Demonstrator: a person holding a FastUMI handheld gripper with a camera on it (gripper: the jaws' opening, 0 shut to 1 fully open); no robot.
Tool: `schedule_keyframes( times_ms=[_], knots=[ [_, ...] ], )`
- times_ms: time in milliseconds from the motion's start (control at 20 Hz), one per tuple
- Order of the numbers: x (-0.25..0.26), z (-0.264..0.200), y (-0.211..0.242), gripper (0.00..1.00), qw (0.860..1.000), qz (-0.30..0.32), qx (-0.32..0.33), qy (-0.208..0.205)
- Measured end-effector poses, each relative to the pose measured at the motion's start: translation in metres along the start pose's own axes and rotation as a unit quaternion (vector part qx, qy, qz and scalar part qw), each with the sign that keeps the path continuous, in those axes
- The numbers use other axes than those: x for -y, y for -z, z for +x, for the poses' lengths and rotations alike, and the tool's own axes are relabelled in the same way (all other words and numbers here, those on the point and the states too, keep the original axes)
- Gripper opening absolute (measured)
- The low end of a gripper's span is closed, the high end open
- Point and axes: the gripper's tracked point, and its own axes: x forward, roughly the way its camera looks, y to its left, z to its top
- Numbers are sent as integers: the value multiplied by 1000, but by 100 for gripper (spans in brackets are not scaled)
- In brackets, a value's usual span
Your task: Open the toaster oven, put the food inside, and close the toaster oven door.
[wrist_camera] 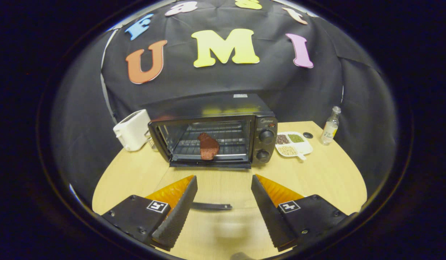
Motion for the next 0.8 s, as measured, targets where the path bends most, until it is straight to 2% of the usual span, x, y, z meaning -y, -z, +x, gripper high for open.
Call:
schedule_keyframes(
  times_ms=[200,450,800],
  knots=[
    [-6,-20,44,96,999,-35,-23,-16],
    [-13,-10,103,97,995,-44,-82,-37],
    [-28,30,130,97,991,-39,-118,-53]
  ],
)
